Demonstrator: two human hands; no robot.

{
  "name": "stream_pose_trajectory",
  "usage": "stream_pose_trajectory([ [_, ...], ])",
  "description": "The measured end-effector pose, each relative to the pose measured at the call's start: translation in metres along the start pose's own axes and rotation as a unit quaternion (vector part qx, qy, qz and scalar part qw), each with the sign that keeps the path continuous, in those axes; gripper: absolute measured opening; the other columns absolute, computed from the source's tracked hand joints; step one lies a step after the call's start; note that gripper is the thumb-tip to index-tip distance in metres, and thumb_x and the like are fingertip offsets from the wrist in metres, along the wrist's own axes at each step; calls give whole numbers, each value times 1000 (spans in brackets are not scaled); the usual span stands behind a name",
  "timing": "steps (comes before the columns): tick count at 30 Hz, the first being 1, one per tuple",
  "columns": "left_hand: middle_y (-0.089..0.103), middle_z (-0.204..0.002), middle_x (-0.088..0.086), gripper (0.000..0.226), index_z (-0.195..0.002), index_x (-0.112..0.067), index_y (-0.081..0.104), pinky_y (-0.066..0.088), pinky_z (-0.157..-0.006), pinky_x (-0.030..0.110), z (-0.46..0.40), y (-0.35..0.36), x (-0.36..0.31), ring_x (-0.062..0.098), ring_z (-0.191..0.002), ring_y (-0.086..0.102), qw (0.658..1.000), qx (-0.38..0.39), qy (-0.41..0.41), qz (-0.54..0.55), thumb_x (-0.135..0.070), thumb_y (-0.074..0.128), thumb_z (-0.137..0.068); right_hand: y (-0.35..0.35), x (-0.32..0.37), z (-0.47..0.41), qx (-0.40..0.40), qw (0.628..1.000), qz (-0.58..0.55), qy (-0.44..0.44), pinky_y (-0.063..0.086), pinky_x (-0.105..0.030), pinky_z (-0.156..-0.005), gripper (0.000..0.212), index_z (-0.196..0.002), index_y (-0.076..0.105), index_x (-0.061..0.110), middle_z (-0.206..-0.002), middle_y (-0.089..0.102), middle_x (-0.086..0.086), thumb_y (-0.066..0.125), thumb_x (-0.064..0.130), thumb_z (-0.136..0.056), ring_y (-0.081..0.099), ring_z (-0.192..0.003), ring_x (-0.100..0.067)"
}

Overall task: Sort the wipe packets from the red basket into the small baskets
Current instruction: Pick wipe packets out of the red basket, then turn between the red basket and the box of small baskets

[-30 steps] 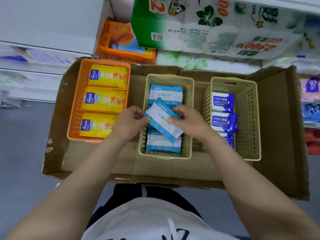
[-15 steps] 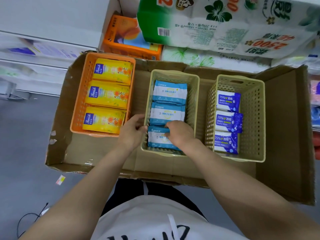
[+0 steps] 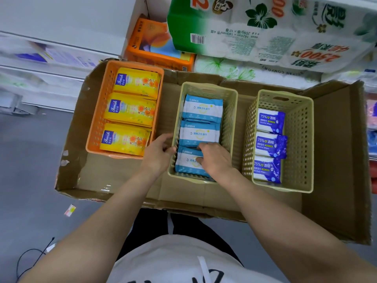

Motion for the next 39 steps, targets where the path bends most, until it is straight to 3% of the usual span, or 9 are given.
stream_pose_trajectory([
  [4,60,-109,0,43,-136,-25,52,53,-74,27,2,-1,-5,17,-109,56,1000,-4,13,-17,-12,59,-95,0,1,1,9,1000,-11,-4,54,-38,-84,33,-122,60,17,-117,66,-6,64,33,-93,60,-109,-24],
  [9,58,-132,9,47,-140,-22,46,54,-94,43,7,-11,-6,24,-121,55,1000,7,7,-28,-18,60,-96,-18,4,8,11,1000,-23,8,52,-35,-81,34,-123,62,18,-116,68,-4,58,37,-95,62,-106,-25],
  [14,63,-126,6,44,-136,-18,51,50,-94,37,16,-58,-22,24,-112,60,995,16,60,-80,-30,60,-95,-67,24,14,-24,999,-32,25,52,-38,-92,35,-128,60,23,-122,67,-2,54,38,-97,62,-112,-22],
  [18,61,-130,8,42,-132,-16,56,44,-95,34,25,-149,-28,24,-116,58,977,15,136,-163,-34,60,-94,-123,77,25,-75,997,-22,13,51,-40,-93,35,-129,60,22,-127,65,-1,53,36,-98,60,-115,-22],
  [23,59,-126,14,36,-125,-13,61,42,-96,40,56,-317,-7,33,-118,53,924,-131,256,-253,-27,63,-92,-178,189,59,-205,978,-41,-29,51,-44,-88,30,-121,64,18,-115,68,-4,58,33,-96,60,-110,-26],
  [27,61,-123,14,36,-122,-11,64,45,-93,46,80,-434,28,37,-114,54,883,-213,313,-279,-24,68,-88,-191,287,88,-302,945,-101,-69,45,-37,-99,35,-128,62,25,-127,65,3,59,39,-96,55,-120,-18],
  [33,62,-121,14,34,-118,-15,68,45,-95,48,106,-564,73,37,-113,56,861,-269,341,-264,-24,72,-85,-184,422,107,-364,916,-110,-127,35,-22,-98,35,-123,64,21,-124,65,2,58,37,-92,54,-119,-19],
  [39,61,-125,13,34,-120,-16,67,42,-99,45,76,-656,103,34,-118,53,865,-302,322,-236,-25,70,-87,-199,518,65,-355,917,-82,-164,46,-35,-99,40,-125,63,25,-129,61,3,55,43,-91,52,-123,-17],
])
Point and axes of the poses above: each hand's wrist, its own z-axis away from the middle knuckle, its own y-axis out of the palm, x = y × z, the point moved 8 cm from there along -z, towards the middle knuckle
